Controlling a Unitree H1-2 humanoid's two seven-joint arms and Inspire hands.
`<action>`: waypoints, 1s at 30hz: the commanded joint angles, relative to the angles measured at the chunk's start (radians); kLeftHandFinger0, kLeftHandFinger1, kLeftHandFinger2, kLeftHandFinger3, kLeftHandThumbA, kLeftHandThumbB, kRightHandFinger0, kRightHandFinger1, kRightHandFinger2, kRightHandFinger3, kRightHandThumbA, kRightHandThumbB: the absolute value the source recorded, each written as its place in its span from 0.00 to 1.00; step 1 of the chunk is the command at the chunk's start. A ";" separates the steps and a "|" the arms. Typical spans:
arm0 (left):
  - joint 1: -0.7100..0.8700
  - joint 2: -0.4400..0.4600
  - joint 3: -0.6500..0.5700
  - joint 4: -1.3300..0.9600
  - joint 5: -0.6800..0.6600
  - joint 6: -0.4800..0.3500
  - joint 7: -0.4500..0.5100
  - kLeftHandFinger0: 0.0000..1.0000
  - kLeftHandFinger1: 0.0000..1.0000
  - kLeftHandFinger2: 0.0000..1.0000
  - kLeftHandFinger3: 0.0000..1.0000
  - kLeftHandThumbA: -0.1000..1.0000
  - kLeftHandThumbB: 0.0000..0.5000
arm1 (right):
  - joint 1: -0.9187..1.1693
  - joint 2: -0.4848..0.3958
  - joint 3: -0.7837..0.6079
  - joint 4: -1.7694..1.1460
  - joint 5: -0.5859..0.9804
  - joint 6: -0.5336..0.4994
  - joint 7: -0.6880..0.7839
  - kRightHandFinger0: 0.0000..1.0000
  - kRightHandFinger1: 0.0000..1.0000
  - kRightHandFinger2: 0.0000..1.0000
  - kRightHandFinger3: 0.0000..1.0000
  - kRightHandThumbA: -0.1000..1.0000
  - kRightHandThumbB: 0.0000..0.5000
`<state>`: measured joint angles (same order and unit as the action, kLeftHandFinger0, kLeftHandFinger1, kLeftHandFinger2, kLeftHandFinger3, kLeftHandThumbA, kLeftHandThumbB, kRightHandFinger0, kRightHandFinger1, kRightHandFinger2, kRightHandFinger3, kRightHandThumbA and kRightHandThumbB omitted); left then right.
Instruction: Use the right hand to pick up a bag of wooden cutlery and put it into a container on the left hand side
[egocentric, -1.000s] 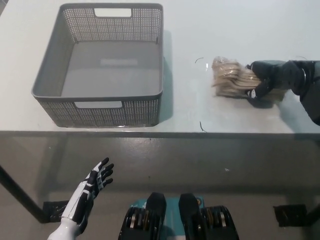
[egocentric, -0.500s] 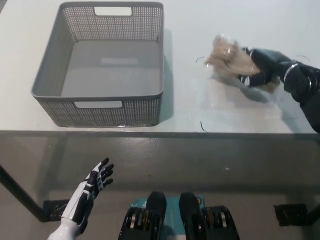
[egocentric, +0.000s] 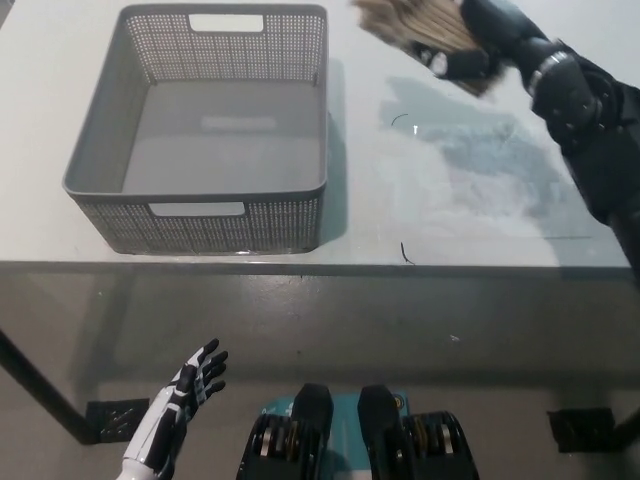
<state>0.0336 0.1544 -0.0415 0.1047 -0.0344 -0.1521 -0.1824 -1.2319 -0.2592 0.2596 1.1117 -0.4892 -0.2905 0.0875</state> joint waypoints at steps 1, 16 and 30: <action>0.002 0.010 0.001 -0.020 0.008 -0.043 0.000 1.00 1.00 1.00 1.00 1.00 0.08 | -0.129 0.025 -0.025 -0.049 0.052 -0.026 -0.023 0.00 0.47 0.83 0.91 0.00 0.29; 0.004 0.016 -0.020 0.000 0.026 -0.050 -0.013 1.00 1.00 1.00 1.00 1.00 0.09 | -0.274 0.241 0.021 0.074 0.019 -0.002 -0.072 0.00 0.45 0.82 0.93 0.00 0.38; -0.001 0.012 -0.026 0.005 0.026 -0.063 -0.013 1.00 1.00 1.00 1.00 1.00 0.11 | -0.321 0.429 0.036 0.245 0.016 -0.011 -0.170 0.00 0.39 0.79 0.79 0.00 0.42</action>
<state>0.0401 0.1548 -0.0637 0.1265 -0.0089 -0.1704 -0.1845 -1.4596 0.1550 0.2885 1.3525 -0.4876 -0.2897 0.0051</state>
